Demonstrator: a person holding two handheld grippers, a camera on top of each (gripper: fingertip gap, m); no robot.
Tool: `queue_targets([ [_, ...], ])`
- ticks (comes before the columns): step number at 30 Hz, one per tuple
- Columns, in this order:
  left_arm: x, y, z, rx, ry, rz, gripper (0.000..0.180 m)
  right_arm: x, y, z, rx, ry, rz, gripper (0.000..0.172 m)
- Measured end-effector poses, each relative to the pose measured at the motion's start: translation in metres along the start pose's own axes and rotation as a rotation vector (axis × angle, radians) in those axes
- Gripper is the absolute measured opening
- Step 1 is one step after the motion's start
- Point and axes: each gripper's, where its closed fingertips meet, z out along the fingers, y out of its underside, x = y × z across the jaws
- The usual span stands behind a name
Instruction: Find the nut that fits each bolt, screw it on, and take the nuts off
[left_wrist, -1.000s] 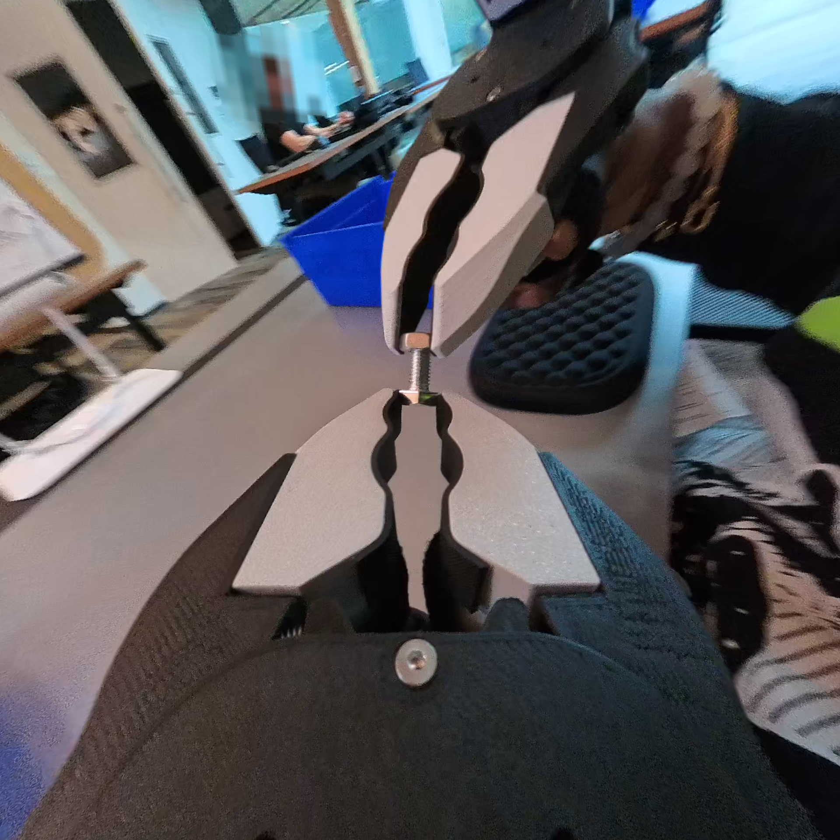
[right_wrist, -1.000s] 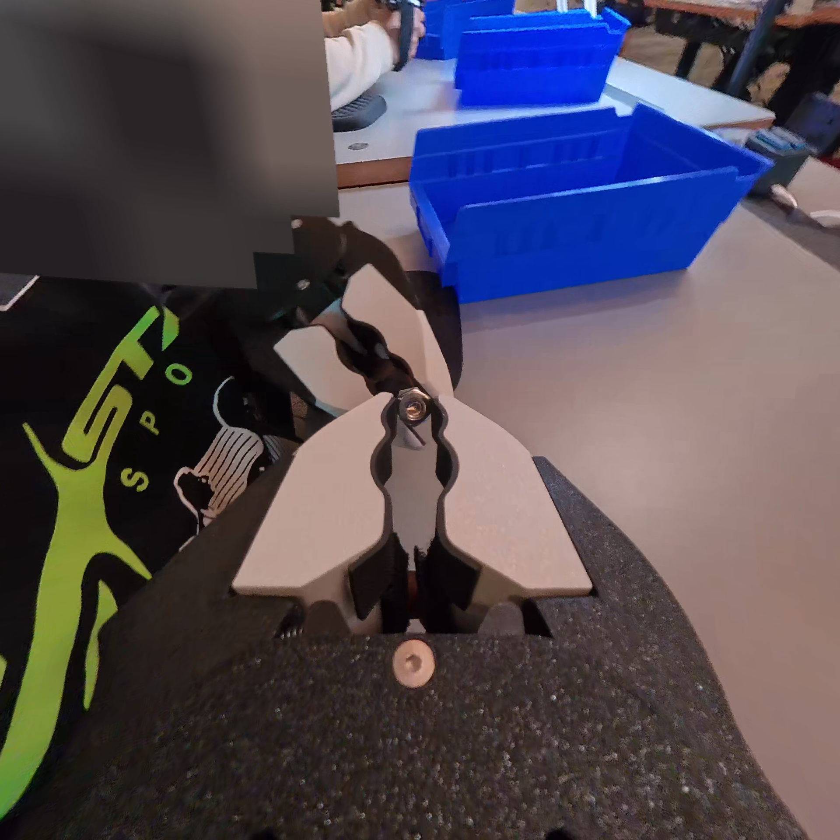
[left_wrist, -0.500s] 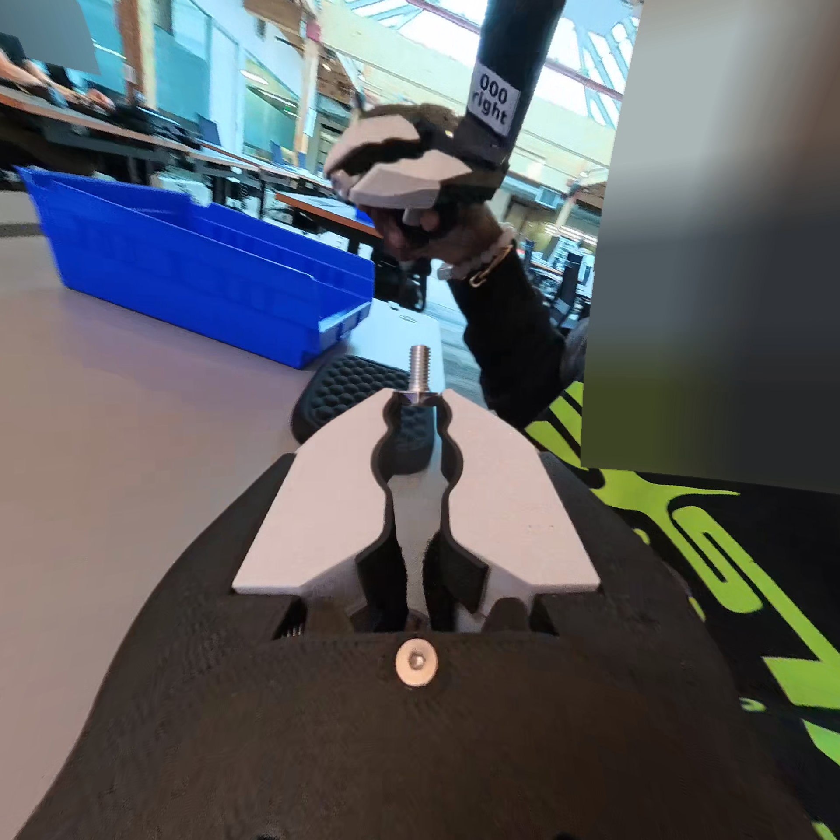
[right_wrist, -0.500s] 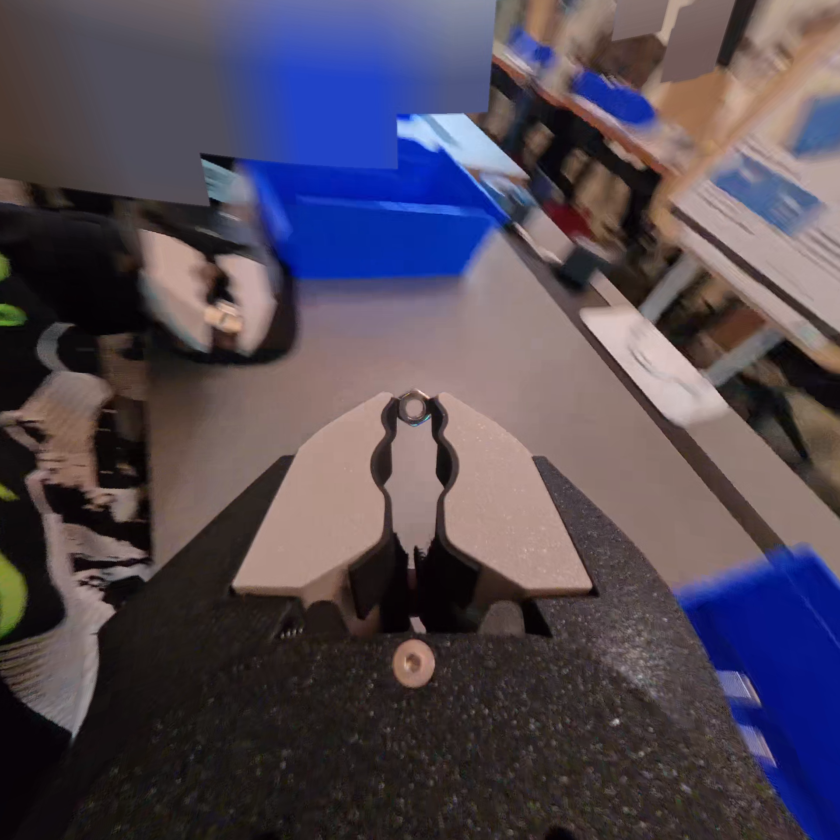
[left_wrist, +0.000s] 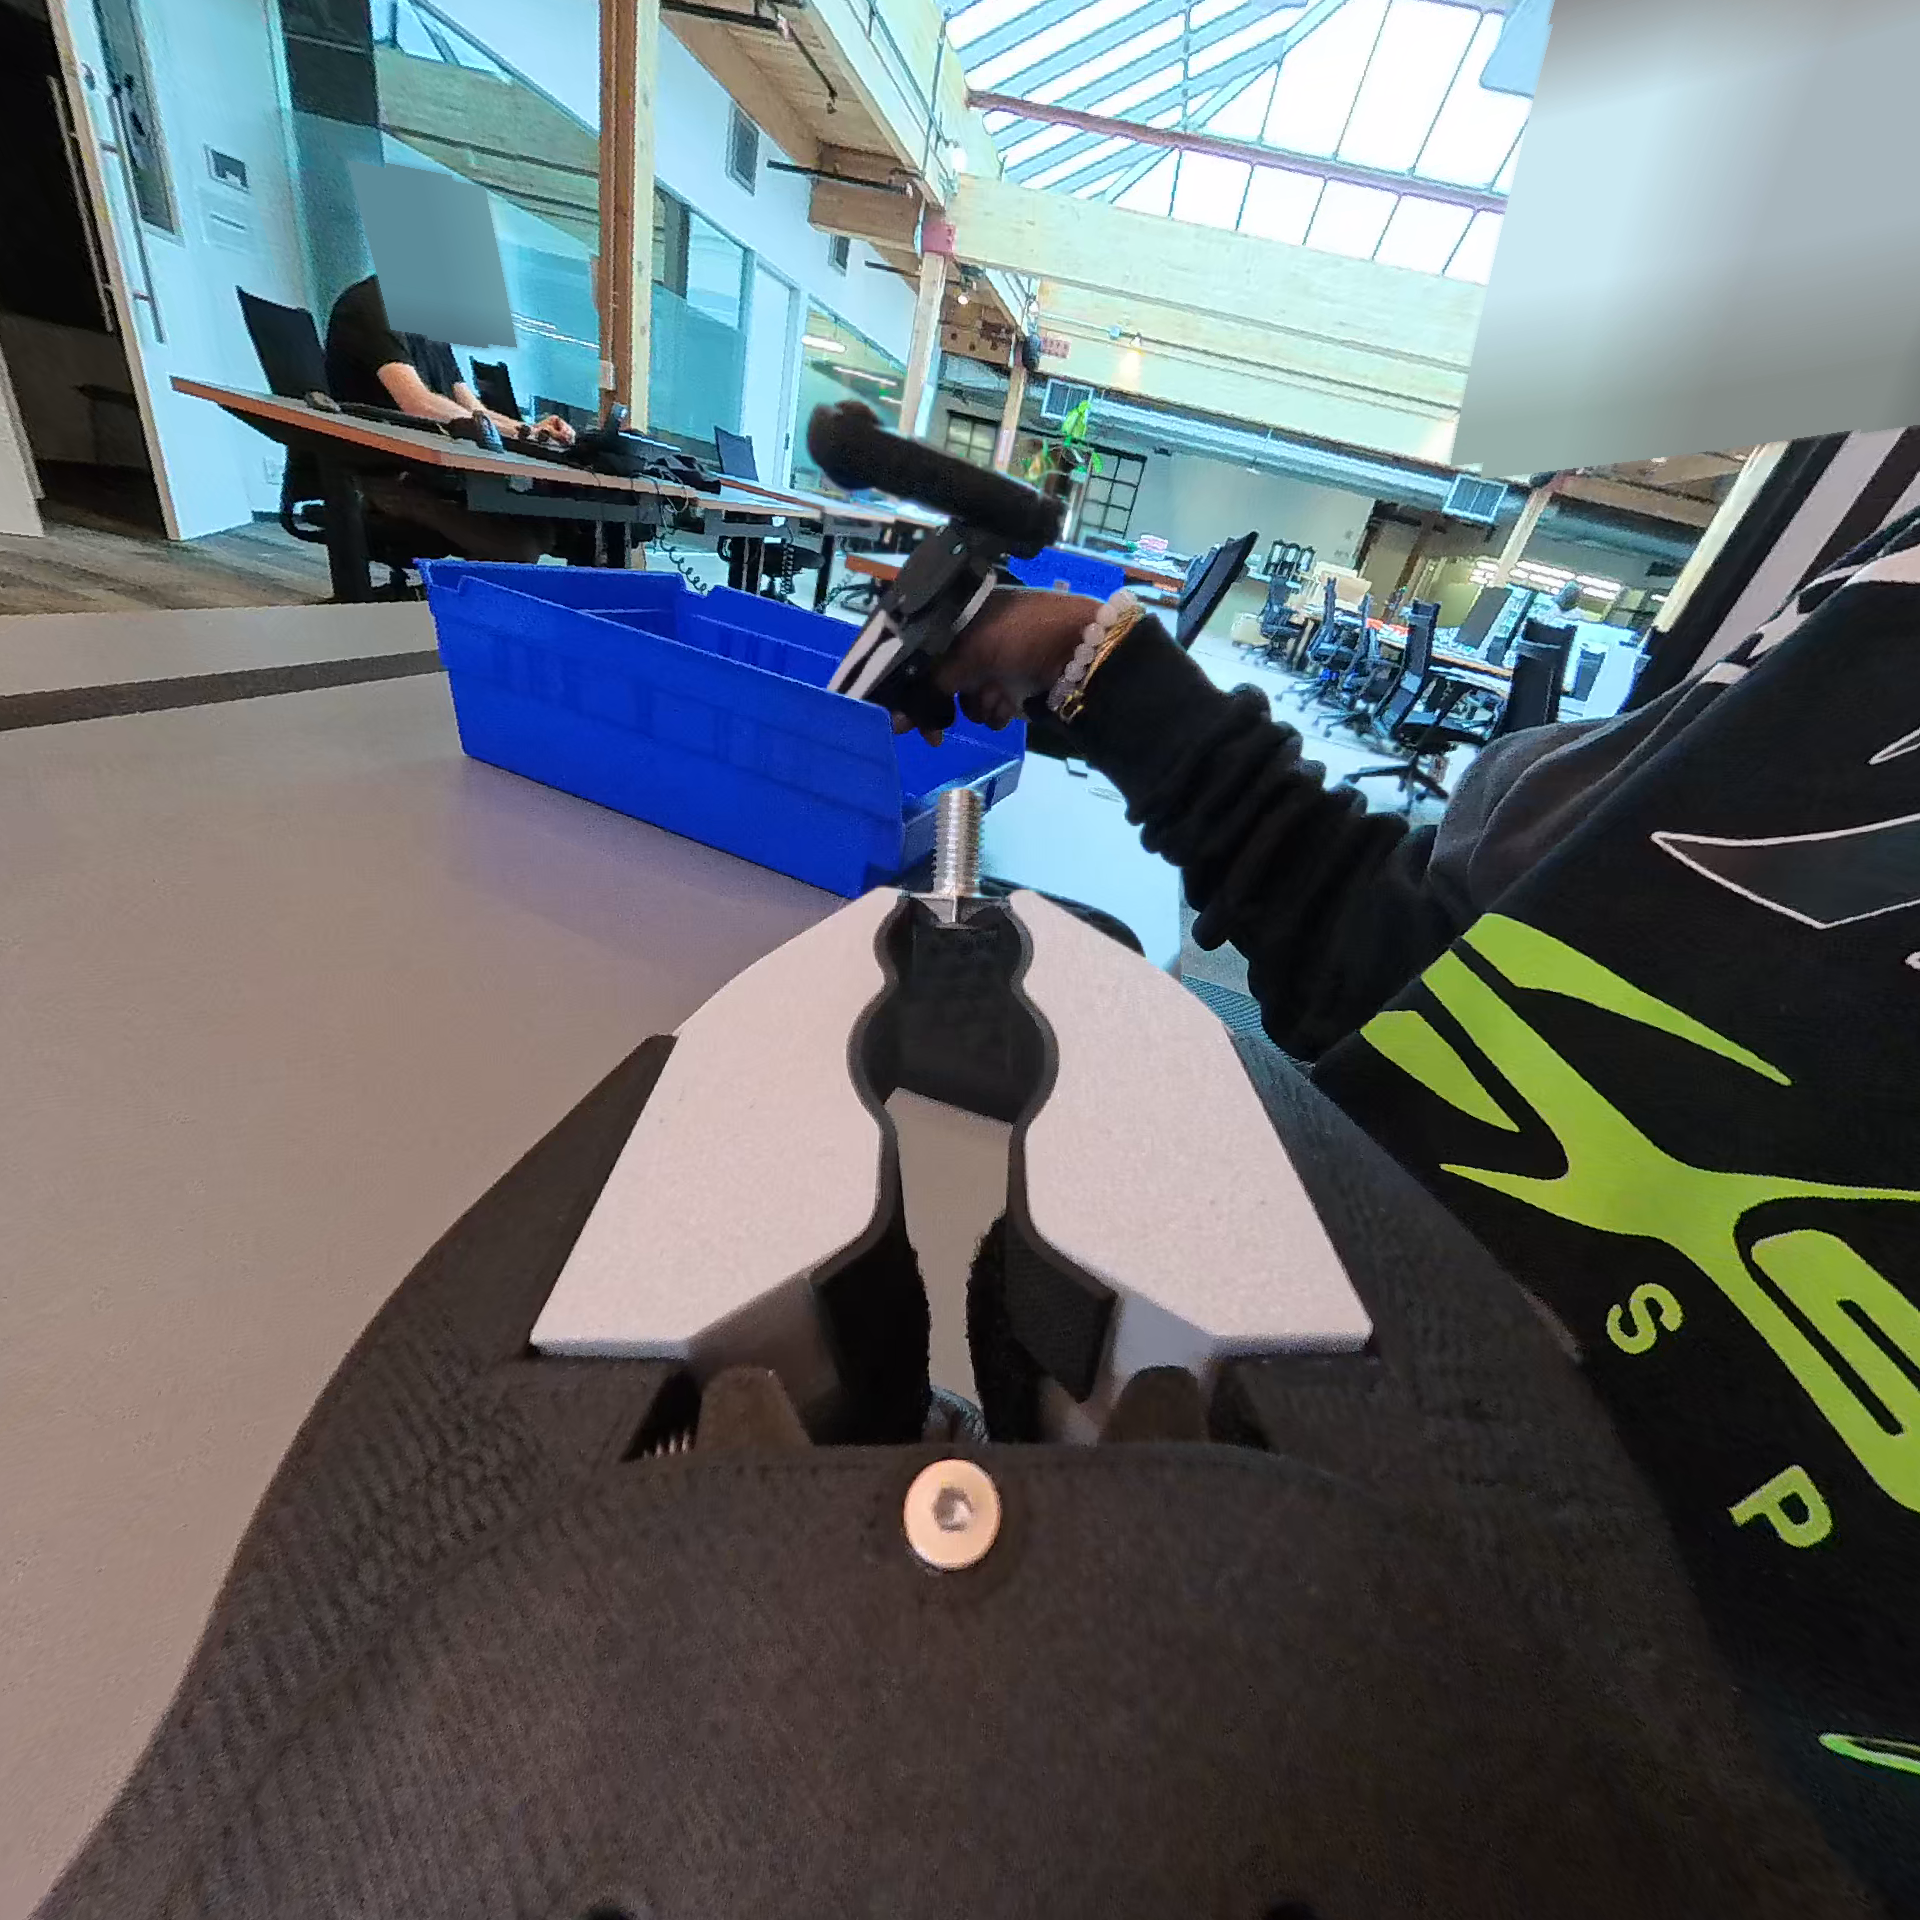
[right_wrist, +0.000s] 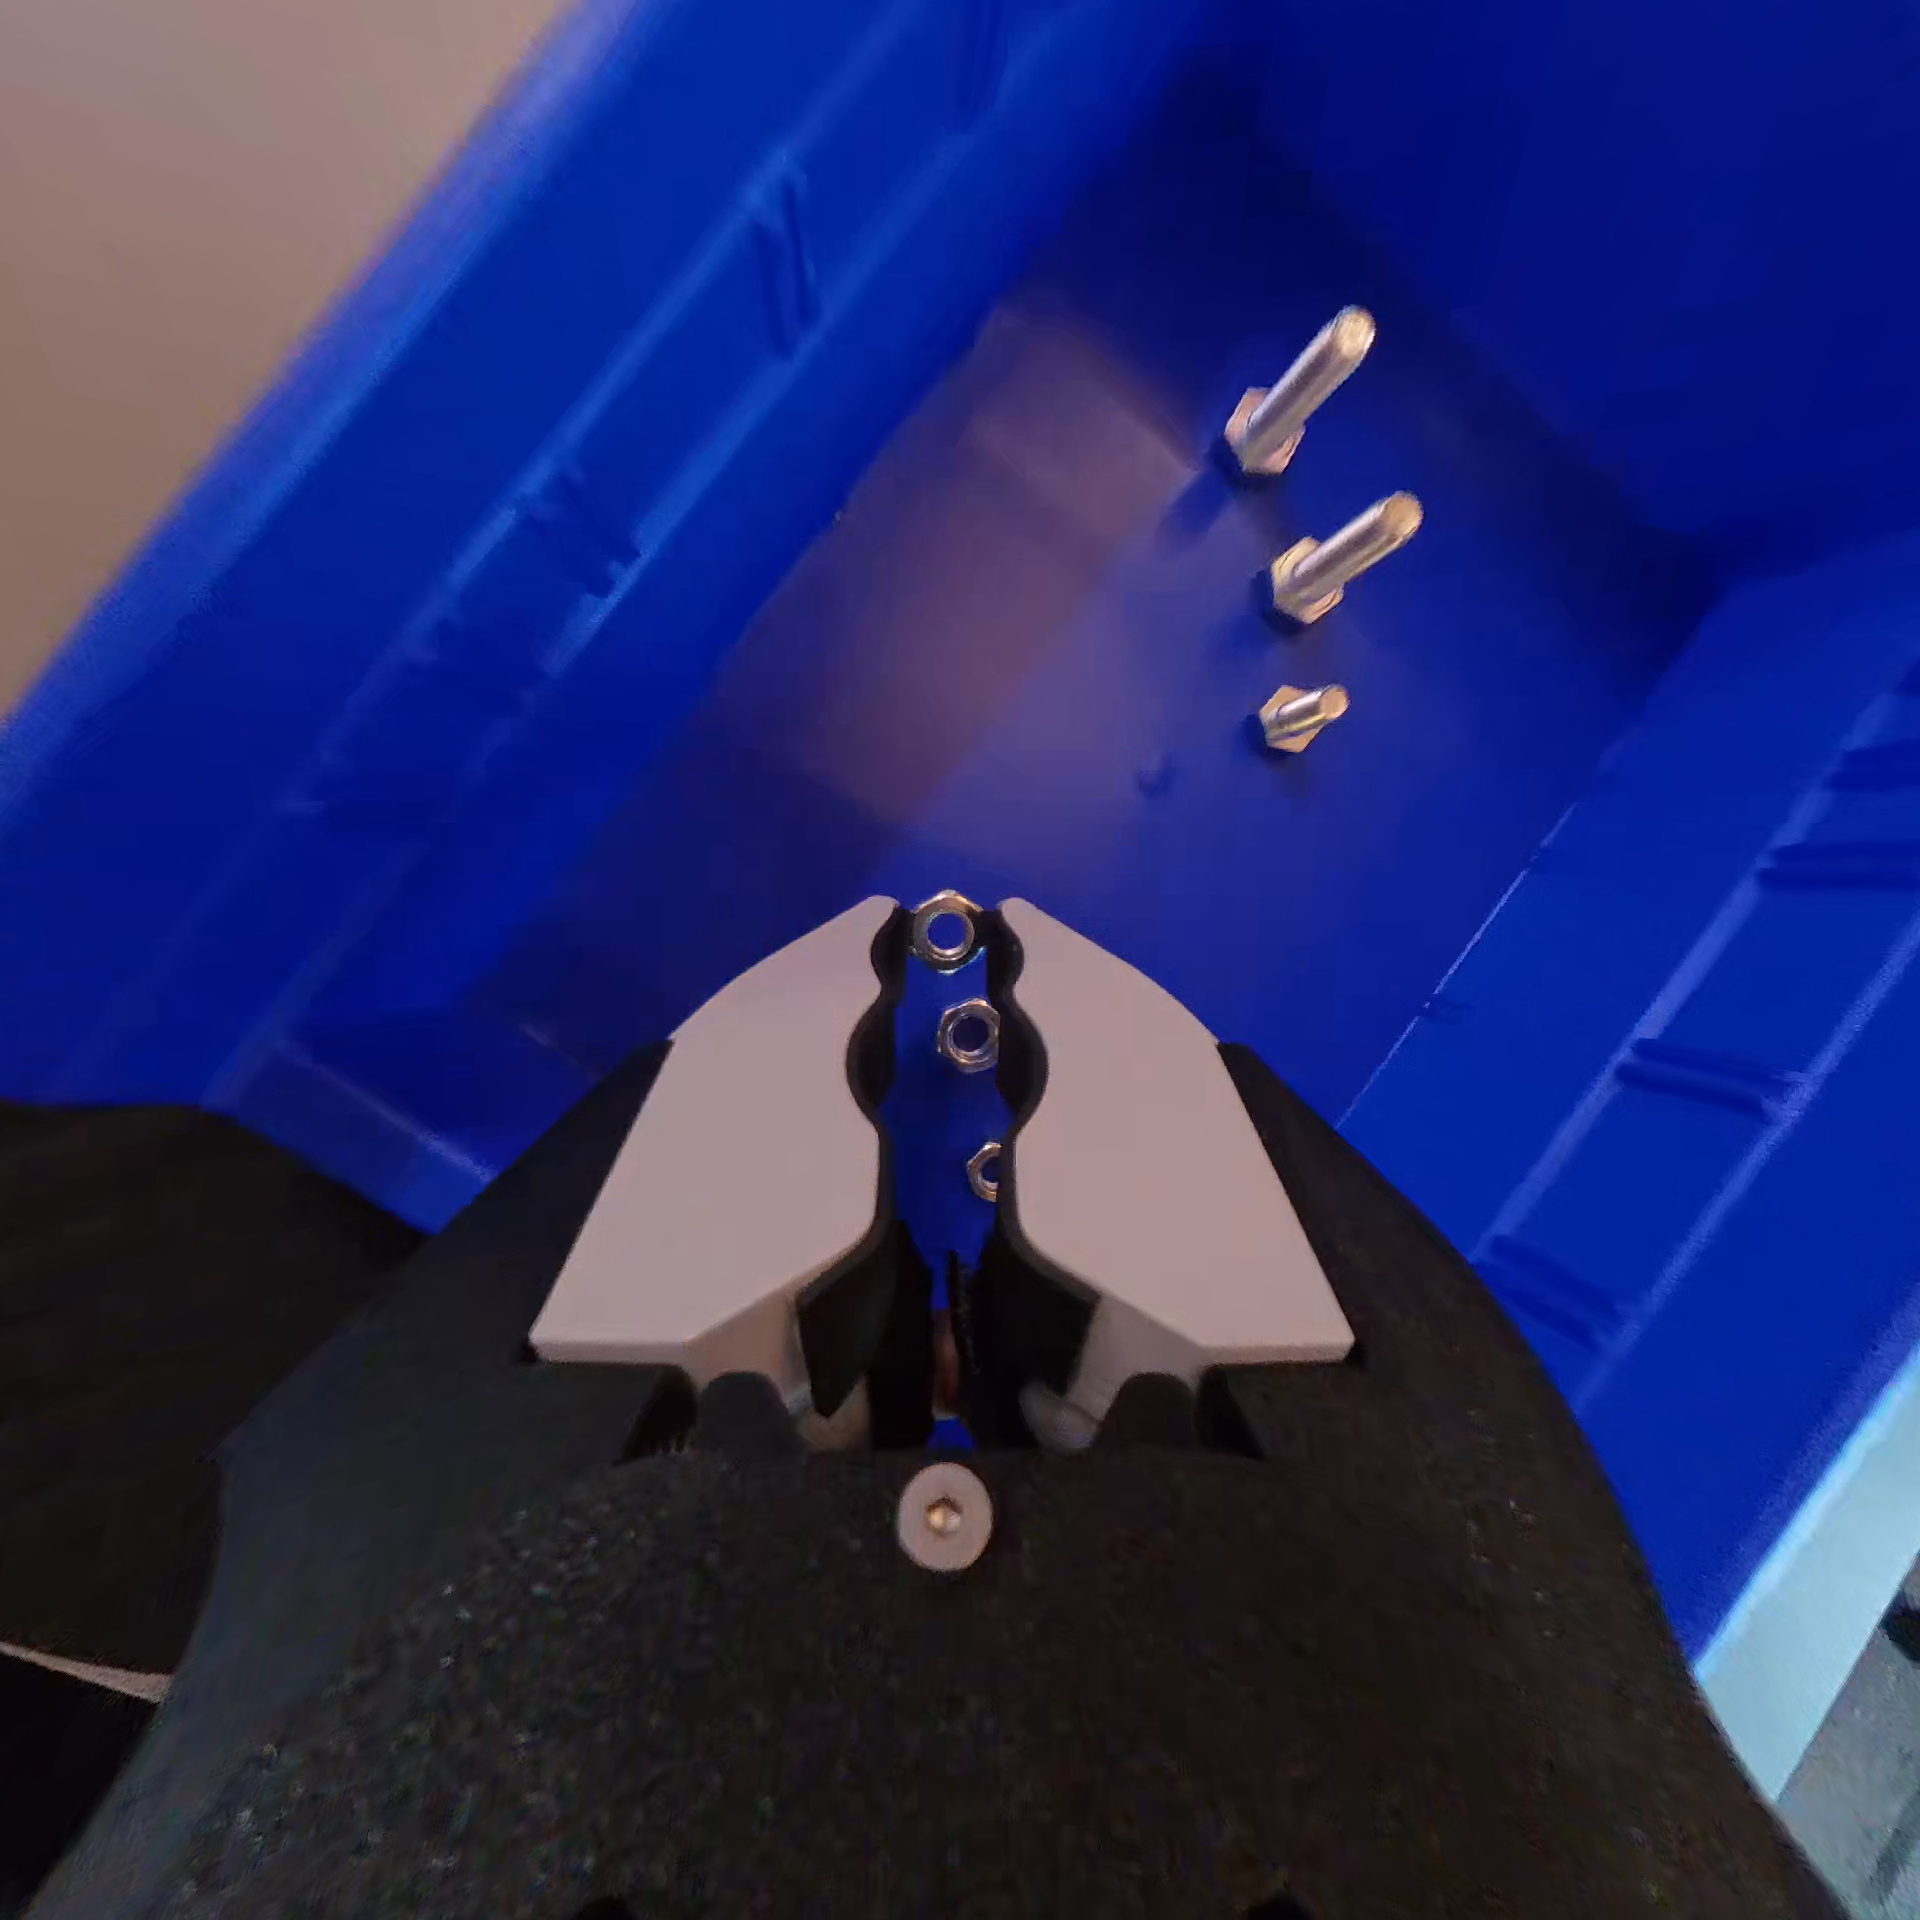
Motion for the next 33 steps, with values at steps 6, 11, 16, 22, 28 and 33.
queue_targets([
  [6, 0.0, 0.002, 0.002, -0.014, -0.006, 0.01, 0.015, -0.004, 0.017, 0.023, -0.138, -0.063, 0.02, 0.015],
  [11, -0.001, 0.003, 0.002, -0.018, -0.005, 0.012, 0.015, -0.005, 0.021, 0.029, -0.166, -0.08, 0.033, 0.015],
  [16, -0.001, 0.003, 0.002, -0.021, -0.006, 0.011, 0.015, -0.003, 0.012, 0.02, -0.1, -0.059, 0.047, 0.019],
  [22, -0.002, 0.005, 0.003, -0.031, -0.017, 0.021, 0.015, -0.009, -0.03, -0.023, 0.158, 0.042, 0.029, 0.024],
  [28, -0.001, 0.01, 0.008, -0.059, -0.023, 0.047, 0.015, -0.157, -0.108, -0.118, 0.73, -0.416, -0.232, 0.023],
  [33, 0.0, 0.012, 0.009, -0.075, -0.025, 0.065, 0.015, -0.272, -0.093, -0.143, 0.73, -0.808, -0.464, 0.023],
])
